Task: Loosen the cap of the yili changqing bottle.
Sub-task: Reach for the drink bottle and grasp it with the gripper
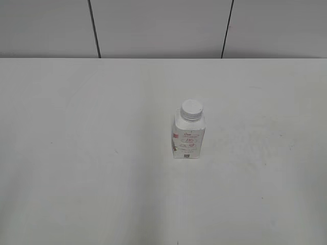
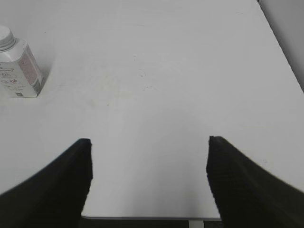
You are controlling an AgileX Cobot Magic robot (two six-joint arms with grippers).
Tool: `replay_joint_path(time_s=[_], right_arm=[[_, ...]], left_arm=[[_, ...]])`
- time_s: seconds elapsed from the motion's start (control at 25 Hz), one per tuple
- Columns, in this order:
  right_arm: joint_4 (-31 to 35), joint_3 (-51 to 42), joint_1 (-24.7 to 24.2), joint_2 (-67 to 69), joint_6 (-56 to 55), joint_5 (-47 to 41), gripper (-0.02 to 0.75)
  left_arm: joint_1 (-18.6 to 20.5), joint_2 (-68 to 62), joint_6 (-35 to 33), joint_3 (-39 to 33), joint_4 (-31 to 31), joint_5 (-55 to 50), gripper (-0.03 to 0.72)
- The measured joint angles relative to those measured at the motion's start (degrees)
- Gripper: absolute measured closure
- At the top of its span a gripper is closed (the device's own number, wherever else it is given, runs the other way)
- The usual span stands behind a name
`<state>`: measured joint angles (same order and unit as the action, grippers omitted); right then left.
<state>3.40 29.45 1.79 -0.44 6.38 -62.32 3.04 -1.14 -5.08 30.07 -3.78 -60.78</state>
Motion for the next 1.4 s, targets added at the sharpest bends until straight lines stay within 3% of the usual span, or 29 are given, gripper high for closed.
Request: replay_joint_path(time_s=[1.4], right_arm=[[0.0,0.0,0.0,0.0,0.0,0.0,0.15]], left_arm=[[0.0,0.0,0.0,0.0,0.0,0.0,0.19]])
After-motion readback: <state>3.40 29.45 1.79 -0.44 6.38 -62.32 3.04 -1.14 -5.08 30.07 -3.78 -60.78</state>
